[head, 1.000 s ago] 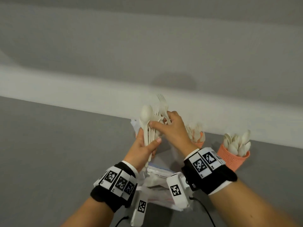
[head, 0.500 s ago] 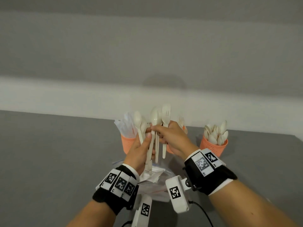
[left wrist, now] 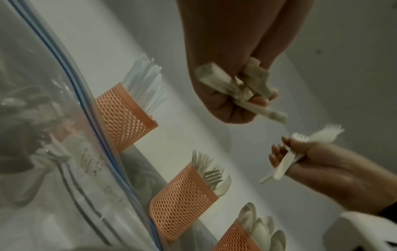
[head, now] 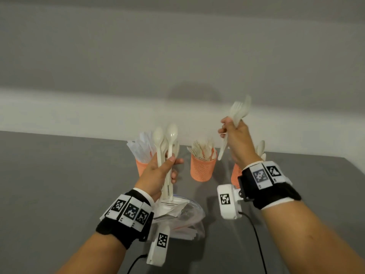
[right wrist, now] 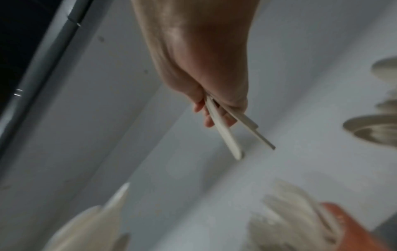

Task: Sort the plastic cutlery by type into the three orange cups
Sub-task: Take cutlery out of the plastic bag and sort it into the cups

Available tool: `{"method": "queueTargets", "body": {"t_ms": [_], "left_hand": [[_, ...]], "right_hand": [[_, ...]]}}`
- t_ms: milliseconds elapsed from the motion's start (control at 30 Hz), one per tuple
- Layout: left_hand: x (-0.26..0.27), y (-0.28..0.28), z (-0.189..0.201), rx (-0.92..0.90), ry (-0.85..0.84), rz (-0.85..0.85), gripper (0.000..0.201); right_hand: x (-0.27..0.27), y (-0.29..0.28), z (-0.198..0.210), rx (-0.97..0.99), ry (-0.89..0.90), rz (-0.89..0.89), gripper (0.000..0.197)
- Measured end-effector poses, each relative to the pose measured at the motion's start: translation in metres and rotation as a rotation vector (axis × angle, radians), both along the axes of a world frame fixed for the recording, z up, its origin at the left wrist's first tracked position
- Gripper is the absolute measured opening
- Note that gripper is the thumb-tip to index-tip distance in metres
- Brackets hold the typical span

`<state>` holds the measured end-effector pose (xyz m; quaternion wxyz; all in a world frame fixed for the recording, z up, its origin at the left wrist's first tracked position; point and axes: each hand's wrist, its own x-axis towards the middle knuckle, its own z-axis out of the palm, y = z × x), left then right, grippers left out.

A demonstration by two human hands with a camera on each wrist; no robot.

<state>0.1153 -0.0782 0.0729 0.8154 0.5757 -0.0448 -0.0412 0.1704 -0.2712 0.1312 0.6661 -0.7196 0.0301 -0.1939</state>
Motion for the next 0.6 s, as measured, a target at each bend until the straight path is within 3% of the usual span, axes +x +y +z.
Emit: {"method": "queueTargets", "body": {"t_ms": [100,233,300,367,467,533,600], "left_hand": [[0.002,0.0,0.002,-0.01,-0.005,-0.02,0.024],[0.006,-0.003,0.002,-0.002,0.009,-0.056,0.02],[0.007,-0.002,0.001,-0.005,0.004,-0.102,0.005],[0.009,-0.001,-0.001,-0.014,0.012,-0.151,0.017],[0.015,0.002,-0.004,-0.036,0.054,-0.144,0.03],[0.019,0.001,-0.003,-0.072,0.082,-0.119,0.024],[0.023,0.0,-0.002,-0.12,0.104,-0.095,0.017]], "right_hand": [[0.023,-0.019,-0.013,0.077,-0.082,-0.091,0.024],[0.047,-0.018,-0.041,0.093,-0.064,-0.129,0.025],[0.058,-0.015,-0.055,0.115,-0.011,-0.081,0.023],[0.066,-0.012,-0.068,0.146,0.077,0.024,0.019],[0.071,-0.01,-0.08,0.057,0.181,0.133,0.015],[0.071,-0.011,-0.079,0.014,0.121,0.14,0.029],[0.072,-0.011,-0.077,-0.081,0.023,0.088,0.027]]}}
